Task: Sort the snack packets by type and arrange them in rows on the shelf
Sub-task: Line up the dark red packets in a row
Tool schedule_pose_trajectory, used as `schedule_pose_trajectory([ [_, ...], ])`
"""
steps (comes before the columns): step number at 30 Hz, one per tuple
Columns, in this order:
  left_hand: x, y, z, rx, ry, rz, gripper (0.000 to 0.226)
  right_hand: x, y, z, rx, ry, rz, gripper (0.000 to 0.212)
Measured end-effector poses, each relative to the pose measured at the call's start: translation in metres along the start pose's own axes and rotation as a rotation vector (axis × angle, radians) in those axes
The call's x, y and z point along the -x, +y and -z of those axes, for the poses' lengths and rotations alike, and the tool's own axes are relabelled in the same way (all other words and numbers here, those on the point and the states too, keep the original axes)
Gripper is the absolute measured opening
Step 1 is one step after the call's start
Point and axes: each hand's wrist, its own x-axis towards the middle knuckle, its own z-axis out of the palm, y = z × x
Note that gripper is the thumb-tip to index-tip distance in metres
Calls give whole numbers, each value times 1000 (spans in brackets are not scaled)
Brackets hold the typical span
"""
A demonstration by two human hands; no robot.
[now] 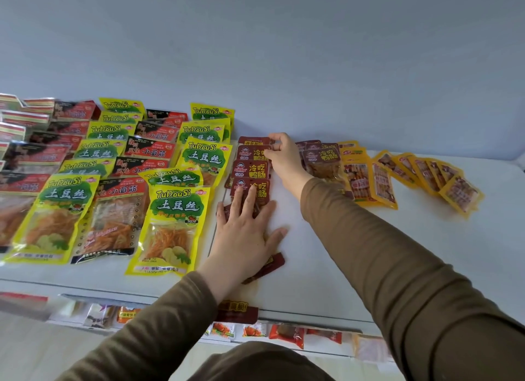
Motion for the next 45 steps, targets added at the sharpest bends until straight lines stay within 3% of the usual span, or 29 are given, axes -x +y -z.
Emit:
schedule_pose_trajectory([
  [5,-1,2,10,53,0,-34,70,2,-3,0,17,-16,-5,40],
  [8,5,-6,25,229,158,-81,63,14,-14,6,106,-5,54,47],
  [12,26,-35,48,400,355,-134,40,52,-34,23,283,-38,291,32],
  [16,66,-67,56,260,174,-258,39,100,-38,44,487,-333,268,22],
  [19,91,-69,46,77,20,-327,53,128,-30,51,622,-414,176,23],
  [25,98,-54,30,40,-57,-271,69,147,-14,41,487,-306,62,22],
  [31,98,-48,30,-39,-6,-293,63,144,-15,33,425,-274,-10,27],
  [37,100,-42,22,-53,46,-267,55,148,-11,28,140,-223,-71,20],
  [41,94,-40,23,-54,23,-273,52,145,-8,25,162,-185,-76,6],
  [45,88,-43,24,-44,-28,-331,51,142,-4,25,161,-184,-90,15],
])
